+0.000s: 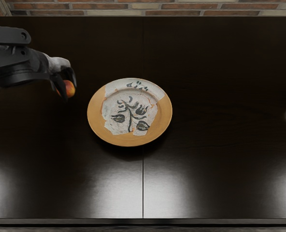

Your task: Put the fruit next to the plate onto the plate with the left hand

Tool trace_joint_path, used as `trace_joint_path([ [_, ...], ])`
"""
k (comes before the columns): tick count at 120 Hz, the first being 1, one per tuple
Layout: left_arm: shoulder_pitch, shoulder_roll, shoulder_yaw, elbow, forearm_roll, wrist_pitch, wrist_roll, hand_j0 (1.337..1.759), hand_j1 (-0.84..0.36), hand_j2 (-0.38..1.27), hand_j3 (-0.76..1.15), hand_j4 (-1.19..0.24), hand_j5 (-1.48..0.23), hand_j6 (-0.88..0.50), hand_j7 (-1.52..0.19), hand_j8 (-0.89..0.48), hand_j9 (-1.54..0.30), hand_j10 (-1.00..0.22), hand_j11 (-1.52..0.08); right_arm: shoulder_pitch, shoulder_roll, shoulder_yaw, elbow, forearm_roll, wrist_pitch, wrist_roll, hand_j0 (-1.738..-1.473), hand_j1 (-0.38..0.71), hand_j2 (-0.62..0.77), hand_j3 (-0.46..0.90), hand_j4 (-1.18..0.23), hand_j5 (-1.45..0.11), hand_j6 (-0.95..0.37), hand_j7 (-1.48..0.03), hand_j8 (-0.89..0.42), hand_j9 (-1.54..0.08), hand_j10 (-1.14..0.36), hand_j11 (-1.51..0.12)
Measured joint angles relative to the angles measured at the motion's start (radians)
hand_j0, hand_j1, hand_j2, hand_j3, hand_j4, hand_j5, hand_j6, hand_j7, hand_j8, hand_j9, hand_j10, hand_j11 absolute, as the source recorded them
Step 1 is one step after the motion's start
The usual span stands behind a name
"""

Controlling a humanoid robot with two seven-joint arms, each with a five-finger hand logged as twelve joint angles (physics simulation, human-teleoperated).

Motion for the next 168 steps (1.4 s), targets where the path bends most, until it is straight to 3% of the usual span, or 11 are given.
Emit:
trace_joint_path([
  [39,-0.070,-0.053,-0.128,-0.024,-0.087,-0.123,-0.001,1.649,-0.33,0.37,0.00,-0.71,-1.17,-0.31,-1.17,-0.36,-1.17,-0.86,-1.17,0.000,0.000,0.000,0.000,0.000,0.000,0.000,-1.658,-0.31,-0.01,0.00,-0.03,-0.04,-0.03,-0.04,-0.03,-0.04,-0.03,-0.04],
  [50,-0.071,-0.109,-0.146,-0.027,-0.098,-0.126,0.000,1.650,-0.37,0.47,0.00,-0.68,-1.18,-0.28,-1.17,-0.34,-1.17,-0.86,-1.17,0.000,0.000,0.000,-0.001,0.000,0.000,0.000,-1.658,-0.31,-0.01,0.00,-0.03,-0.04,-0.03,-0.04,-0.03,-0.04,-0.03,-0.04],
  [57,-0.067,-0.147,-0.154,-0.024,-0.100,-0.122,0.000,1.650,-0.34,0.37,0.00,-0.70,-1.18,-0.29,-1.17,-0.35,-1.16,-0.86,-1.17,0.000,0.000,0.000,0.000,0.000,0.000,0.000,-1.658,-0.31,-0.01,0.00,-0.03,-0.04,-0.03,-0.04,-0.03,-0.04,-0.03,-0.04],
  [65,-0.059,-0.189,-0.163,-0.009,-0.100,-0.118,0.000,1.651,-0.34,0.42,0.00,-0.73,-1.20,-0.30,-1.18,-0.35,-1.16,-0.86,-1.17,0.000,0.000,0.000,0.000,0.000,0.000,0.000,-1.658,-0.31,-0.01,0.00,-0.03,-0.04,-0.03,-0.04,-0.03,-0.04,-0.03,-0.04],
  [106,-0.036,-0.234,-0.175,0.018,-0.098,-0.089,0.000,1.651,-0.31,0.40,0.00,-0.75,-1.19,-0.33,-1.18,-0.37,-1.16,-0.85,-1.17,0.000,0.000,0.000,0.000,0.000,0.000,0.000,-1.658,-0.31,-0.01,0.00,-0.03,-0.04,-0.03,-0.04,-0.03,-0.04,-0.03,-0.04],
  [125,-0.028,-0.236,-0.176,0.020,-0.097,-0.085,0.000,1.654,-0.28,0.31,0.00,-0.80,-0.96,-0.39,-0.96,-0.44,-0.95,-0.71,-0.96,0.000,0.000,0.000,0.000,0.000,0.000,0.000,-1.658,-0.31,-0.01,0.00,-0.03,-0.04,-0.03,-0.04,-0.03,-0.04,-0.03,-0.04],
  [139,-0.023,-0.236,-0.175,0.022,-0.098,-0.085,-0.001,1.656,-0.25,0.23,0.00,-0.65,-0.80,-0.41,-0.80,-0.45,-0.80,-0.60,-0.80,0.000,0.000,0.000,0.000,0.000,0.000,0.000,-1.658,-0.31,-0.01,0.00,-0.03,-0.04,-0.03,-0.04,-0.03,-0.04,-0.03,-0.04],
  [168,-0.019,-0.219,-0.178,0.022,-0.099,-0.085,-0.003,1.657,-0.08,0.11,0.00,-0.41,-0.52,-0.34,-0.52,-0.35,-0.52,-0.39,-0.52,0.000,0.000,0.000,0.000,0.000,0.000,0.000,-1.658,-0.31,-0.01,0.00,-0.03,-0.04,-0.03,-0.04,-0.03,-0.04,-0.03,-0.04],
])
